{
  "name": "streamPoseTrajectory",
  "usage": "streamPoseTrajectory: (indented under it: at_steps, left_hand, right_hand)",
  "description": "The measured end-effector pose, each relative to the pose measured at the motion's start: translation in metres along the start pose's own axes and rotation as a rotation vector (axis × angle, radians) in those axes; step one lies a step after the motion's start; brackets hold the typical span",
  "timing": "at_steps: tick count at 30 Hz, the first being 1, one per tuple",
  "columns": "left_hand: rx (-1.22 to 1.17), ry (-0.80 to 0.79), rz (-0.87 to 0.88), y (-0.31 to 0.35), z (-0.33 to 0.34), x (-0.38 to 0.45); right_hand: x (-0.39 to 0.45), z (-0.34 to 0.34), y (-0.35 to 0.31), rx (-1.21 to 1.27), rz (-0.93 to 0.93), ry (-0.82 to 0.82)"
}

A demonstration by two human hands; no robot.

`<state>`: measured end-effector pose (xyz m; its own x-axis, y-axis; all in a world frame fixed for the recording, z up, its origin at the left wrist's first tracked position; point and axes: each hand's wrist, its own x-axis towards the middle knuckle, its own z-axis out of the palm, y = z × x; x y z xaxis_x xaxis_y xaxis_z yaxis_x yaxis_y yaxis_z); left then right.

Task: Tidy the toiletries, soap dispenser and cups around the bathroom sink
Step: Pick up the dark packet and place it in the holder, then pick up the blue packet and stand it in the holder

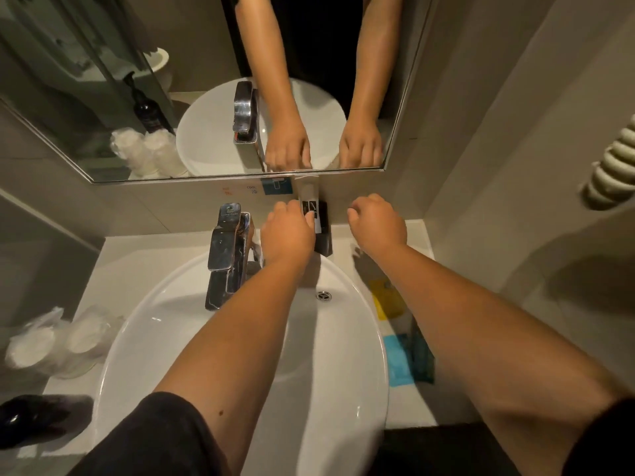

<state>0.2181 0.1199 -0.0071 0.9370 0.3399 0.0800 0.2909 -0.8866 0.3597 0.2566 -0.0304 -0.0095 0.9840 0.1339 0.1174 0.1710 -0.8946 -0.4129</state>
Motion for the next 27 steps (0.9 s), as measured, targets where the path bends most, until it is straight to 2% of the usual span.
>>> streamPoseTrajectory:
  at_steps: [2, 4, 7, 9, 12, 15, 19, 27]
  left_hand:
    - [0.163, 0.032, 0.245, 0.006, -0.006, -0.02]
    - [0.232, 0.0, 0.408, 0.015, -0.009, -0.041]
    - [0.197, -0.109, 0.587, 0.03, 0.002, -0.076]
    - [0.117, -0.228, 0.631, 0.045, 0.015, -0.098]
    - [-0.025, -0.414, 0.561, 0.071, 0.034, -0.123]
    - [-0.095, -0.592, 0.456, 0.089, 0.051, -0.135]
    - [-0.084, -0.758, 0.368, 0.11, 0.08, -0.133]
    - [-0.12, -0.831, 0.025, 0.123, 0.11, -0.125]
  right_hand:
    - [-0.025, -0.015, 0.017, -0.194, -0.06, 0.034]
    - [-0.053, -0.03, 0.035, -0.319, -0.052, 0.011]
    - [-0.099, -0.041, 0.059, -0.335, 0.063, -0.058]
    - [-0.126, -0.041, 0.071, -0.274, 0.201, -0.114]
    - [-0.159, -0.035, 0.087, -0.083, 0.488, -0.208]
    - [-0.182, -0.026, 0.1, 0.049, 0.646, -0.219]
    - [-0.191, -0.012, 0.112, 0.121, 0.745, -0.206]
    - [-0.175, 0.002, 0.121, 0.097, 0.82, -0.205]
